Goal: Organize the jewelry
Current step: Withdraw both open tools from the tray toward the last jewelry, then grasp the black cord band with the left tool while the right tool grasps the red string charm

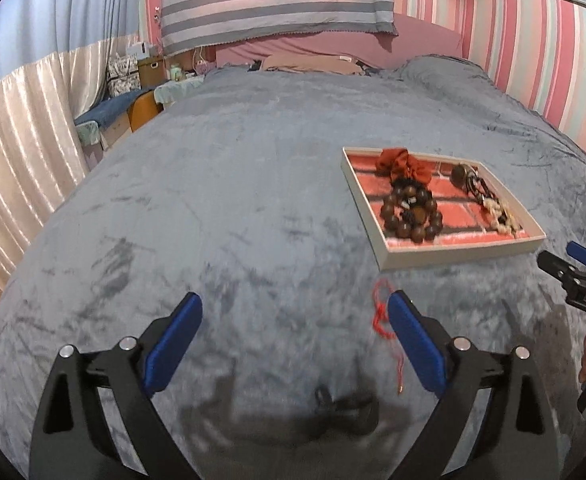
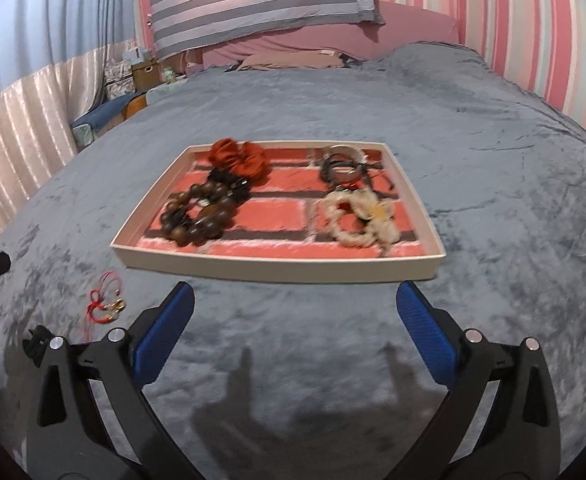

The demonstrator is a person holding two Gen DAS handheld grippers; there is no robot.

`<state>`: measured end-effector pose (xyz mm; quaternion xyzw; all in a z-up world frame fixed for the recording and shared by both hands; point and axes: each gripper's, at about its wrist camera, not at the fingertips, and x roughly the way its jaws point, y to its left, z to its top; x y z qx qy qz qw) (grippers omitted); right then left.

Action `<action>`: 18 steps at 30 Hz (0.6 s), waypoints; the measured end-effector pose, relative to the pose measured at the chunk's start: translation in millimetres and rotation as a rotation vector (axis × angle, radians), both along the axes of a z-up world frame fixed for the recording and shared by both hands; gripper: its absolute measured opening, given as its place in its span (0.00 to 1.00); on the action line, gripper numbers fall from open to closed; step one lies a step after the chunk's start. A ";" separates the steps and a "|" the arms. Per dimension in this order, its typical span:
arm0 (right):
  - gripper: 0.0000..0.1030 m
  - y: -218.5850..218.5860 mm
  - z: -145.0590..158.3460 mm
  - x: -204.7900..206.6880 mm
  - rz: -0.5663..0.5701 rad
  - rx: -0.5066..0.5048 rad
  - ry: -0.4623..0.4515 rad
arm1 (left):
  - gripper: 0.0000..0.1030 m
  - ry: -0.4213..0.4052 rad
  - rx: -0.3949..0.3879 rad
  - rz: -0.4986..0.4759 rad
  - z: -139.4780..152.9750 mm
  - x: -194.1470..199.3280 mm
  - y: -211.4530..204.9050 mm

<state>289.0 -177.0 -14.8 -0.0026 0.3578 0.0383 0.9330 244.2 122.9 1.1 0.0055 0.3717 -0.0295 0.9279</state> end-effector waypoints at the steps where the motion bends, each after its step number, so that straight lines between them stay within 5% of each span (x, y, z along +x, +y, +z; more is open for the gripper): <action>1: 0.96 5.3 -2.5 -0.8 0.007 0.002 0.004 | 0.89 0.007 -0.003 -0.004 -3.7 -3.6 0.5; 18: 0.95 49.5 -26.3 -5.3 0.061 -0.036 0.033 | 0.89 0.097 -0.021 -0.057 -52.8 -25.6 -16.7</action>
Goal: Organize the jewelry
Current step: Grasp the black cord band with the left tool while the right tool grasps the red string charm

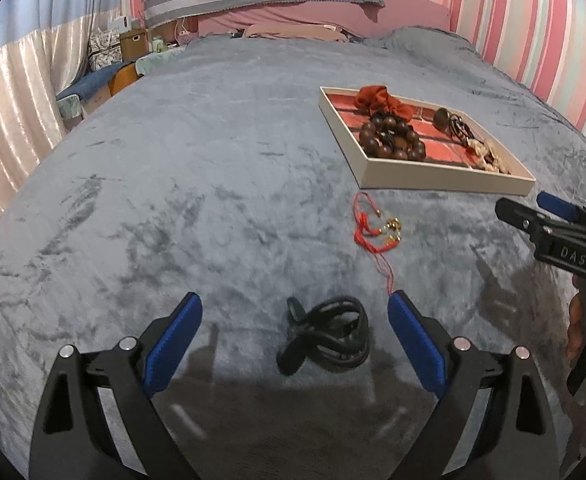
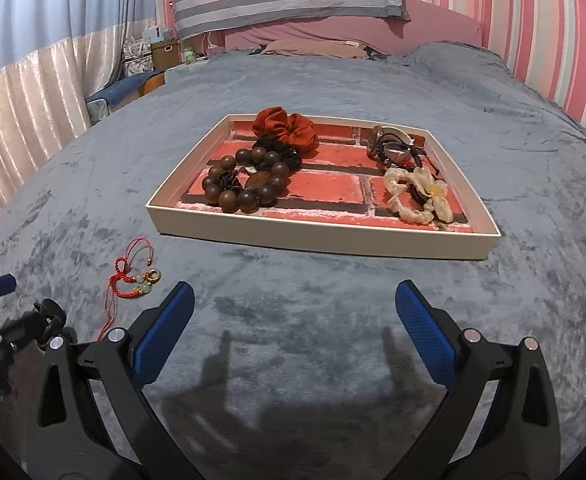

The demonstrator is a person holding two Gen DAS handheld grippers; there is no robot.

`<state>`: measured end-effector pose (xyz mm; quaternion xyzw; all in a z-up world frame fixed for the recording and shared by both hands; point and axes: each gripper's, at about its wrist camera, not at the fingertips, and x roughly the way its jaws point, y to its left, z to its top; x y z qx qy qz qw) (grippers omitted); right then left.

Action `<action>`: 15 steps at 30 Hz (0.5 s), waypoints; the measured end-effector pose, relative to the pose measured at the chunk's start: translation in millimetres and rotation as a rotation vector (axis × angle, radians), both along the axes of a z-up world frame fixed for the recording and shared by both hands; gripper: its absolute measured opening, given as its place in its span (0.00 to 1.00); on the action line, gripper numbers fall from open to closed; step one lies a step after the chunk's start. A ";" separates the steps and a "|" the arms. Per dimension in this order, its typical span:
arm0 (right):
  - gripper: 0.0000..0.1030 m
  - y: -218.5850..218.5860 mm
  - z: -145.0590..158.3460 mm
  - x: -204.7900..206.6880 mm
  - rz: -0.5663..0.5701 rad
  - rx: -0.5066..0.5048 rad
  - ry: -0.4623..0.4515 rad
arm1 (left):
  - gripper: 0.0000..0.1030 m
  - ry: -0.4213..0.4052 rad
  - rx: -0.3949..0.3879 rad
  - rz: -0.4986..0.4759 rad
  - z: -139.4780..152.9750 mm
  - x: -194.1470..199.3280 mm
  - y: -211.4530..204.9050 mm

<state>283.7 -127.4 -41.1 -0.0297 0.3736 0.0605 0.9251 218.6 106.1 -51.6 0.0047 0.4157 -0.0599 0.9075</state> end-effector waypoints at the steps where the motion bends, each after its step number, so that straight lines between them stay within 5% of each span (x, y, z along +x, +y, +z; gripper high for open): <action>1: 0.95 2.7 -1.5 1.2 0.004 -0.002 0.004 | 0.89 0.002 0.006 -0.008 -2.2 -0.5 -2.2; 5: 0.94 14.2 -6.3 5.3 0.026 -0.001 0.016 | 0.88 0.027 0.014 -0.015 -14.1 3.3 -3.9; 12: 0.92 48.7 -12.5 11.9 0.087 -0.008 0.032 | 0.44 0.048 -0.005 -0.047 -18.7 13.5 4.1; 15: 0.92 65.9 -15.1 15.3 0.114 -0.021 0.034 | 0.44 0.037 0.010 -0.039 -16.2 17.1 9.9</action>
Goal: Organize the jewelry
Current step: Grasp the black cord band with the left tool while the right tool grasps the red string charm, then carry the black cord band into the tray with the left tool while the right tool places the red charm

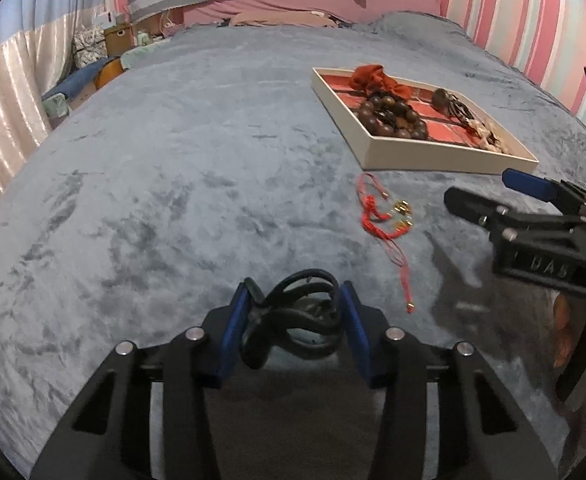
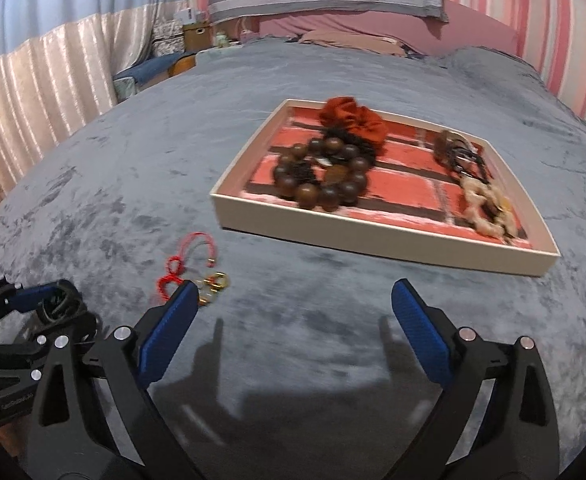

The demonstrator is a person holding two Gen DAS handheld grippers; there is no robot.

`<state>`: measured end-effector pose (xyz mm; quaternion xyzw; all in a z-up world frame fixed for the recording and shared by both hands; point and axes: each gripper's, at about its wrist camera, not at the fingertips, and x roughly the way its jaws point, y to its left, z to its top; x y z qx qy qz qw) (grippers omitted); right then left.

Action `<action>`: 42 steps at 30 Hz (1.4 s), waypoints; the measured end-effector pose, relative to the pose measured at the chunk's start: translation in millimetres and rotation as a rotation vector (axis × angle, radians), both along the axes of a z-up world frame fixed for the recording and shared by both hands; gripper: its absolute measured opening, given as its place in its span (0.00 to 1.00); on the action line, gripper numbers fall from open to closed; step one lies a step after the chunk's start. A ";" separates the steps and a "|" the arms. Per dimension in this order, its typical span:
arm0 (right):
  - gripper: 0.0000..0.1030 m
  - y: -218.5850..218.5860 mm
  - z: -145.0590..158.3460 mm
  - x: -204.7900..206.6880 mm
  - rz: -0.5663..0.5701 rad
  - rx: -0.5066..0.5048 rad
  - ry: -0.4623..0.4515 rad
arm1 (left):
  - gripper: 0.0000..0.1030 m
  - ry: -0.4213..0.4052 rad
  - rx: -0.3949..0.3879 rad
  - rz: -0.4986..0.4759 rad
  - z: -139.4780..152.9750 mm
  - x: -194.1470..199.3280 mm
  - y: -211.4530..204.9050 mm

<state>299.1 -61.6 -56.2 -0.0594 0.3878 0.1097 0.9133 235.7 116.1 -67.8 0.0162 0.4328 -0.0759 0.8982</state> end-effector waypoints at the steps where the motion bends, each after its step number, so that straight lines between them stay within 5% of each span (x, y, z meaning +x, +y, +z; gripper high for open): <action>1: 0.92 3.6 -1.0 1.0 0.005 -0.001 0.003 | 0.44 -0.002 0.001 0.006 0.7 1.9 3.3; 8: 0.85 33.9 -13.1 14.5 0.036 -0.011 0.044 | 0.44 -0.025 -0.027 0.043 11.5 11.5 25.1; 12: 0.55 49.6 -27.6 25.3 0.050 -0.049 0.102 | 0.44 -0.036 -0.031 0.050 16.2 16.2 30.0; 14: 0.52 53.4 -33.3 28.2 0.045 -0.059 0.107 | 0.44 -0.034 -0.034 0.054 16.2 18.9 31.8; 16: 0.28 55.4 -33.7 30.9 0.051 -0.052 0.110 | 0.44 -0.034 -0.036 0.059 16.5 20.7 34.5; 18: 0.14 55.7 -33.8 32.9 0.055 -0.051 0.116 | 0.44 -0.032 -0.041 0.064 16.5 23.5 35.1; 28: 0.08 37.6 -21.3 31.2 0.055 0.019 0.089 | 0.44 -0.051 -0.052 0.081 28.6 28.1 34.7; 42: 0.08 -46.9 55.2 34.6 -0.015 0.142 -0.034 | 0.44 -0.129 -0.087 0.037 74.5 67.5 -18.5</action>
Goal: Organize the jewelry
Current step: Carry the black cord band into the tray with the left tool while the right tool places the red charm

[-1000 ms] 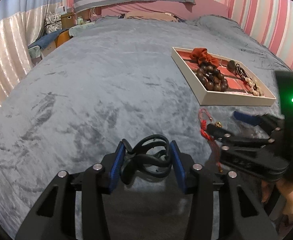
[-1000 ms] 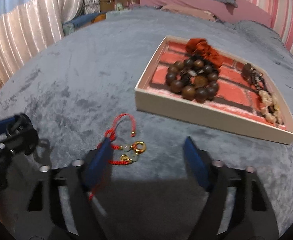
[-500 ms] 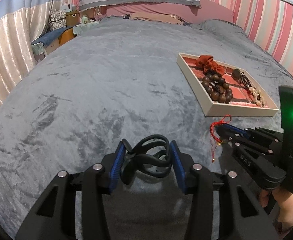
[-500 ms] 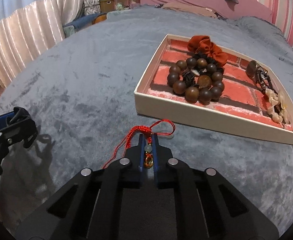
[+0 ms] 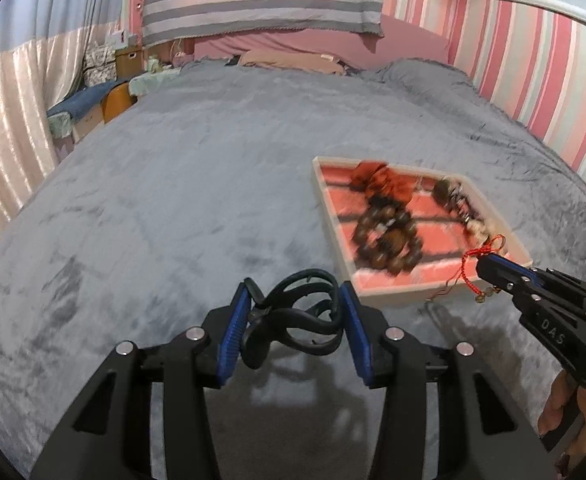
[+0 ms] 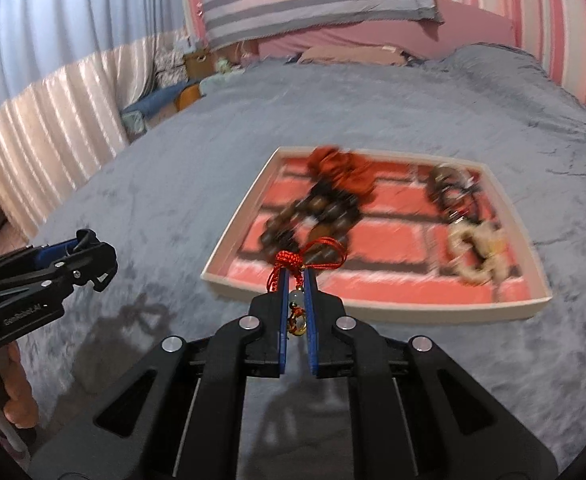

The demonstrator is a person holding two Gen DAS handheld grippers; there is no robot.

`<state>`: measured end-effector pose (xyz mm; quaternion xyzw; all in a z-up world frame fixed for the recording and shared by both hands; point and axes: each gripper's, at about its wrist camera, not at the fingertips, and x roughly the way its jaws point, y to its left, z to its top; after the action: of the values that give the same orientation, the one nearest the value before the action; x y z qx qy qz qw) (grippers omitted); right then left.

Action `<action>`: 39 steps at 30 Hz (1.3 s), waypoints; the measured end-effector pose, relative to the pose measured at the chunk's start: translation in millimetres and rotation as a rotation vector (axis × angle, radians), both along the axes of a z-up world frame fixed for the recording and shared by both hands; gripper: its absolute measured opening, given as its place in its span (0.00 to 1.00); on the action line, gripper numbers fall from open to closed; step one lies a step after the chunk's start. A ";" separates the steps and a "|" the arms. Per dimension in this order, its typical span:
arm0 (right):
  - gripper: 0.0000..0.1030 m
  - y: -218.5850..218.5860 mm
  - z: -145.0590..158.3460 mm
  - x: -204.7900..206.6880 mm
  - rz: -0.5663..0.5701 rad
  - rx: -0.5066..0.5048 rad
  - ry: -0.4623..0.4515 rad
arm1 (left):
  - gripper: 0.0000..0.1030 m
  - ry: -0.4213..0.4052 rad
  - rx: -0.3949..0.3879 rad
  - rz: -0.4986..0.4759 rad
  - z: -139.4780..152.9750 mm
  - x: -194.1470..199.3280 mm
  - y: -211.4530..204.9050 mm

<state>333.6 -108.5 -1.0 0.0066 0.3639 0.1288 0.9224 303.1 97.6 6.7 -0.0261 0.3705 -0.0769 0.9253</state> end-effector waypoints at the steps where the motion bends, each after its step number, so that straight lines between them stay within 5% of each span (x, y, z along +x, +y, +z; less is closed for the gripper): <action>1: 0.08 -8.0 5.2 2.9 -0.011 0.003 -0.006 | 0.44 -0.008 -0.004 -0.007 4.5 4.5 -7.4; 13: 0.08 -81.7 22.3 43.0 -0.092 -0.041 -0.018 | 0.44 -0.003 0.008 -0.074 1.0 60.0 -92.2; 23: 0.08 -119.3 -30.8 77.4 -0.105 -0.097 0.075 | 0.44 0.077 0.030 -0.076 -51.2 104.8 -135.9; 33: 0.09 -132.2 -69.6 91.5 -0.116 -0.144 0.127 | 0.45 0.083 0.030 -0.062 -62.8 118.1 -136.5; 35: 0.11 -133.1 -69.6 91.1 -0.117 -0.149 0.122 | 0.50 0.080 0.030 -0.058 -60.9 115.6 -133.9; 39: 0.40 -135.1 -63.1 85.6 -0.121 -0.149 0.120 | 0.65 0.066 0.046 -0.044 -52.5 108.8 -130.0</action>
<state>419.2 -243.5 -64.0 -0.0321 0.4258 0.0448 0.9031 412.0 -32.5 -45.8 0.0010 0.4030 -0.0880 0.9109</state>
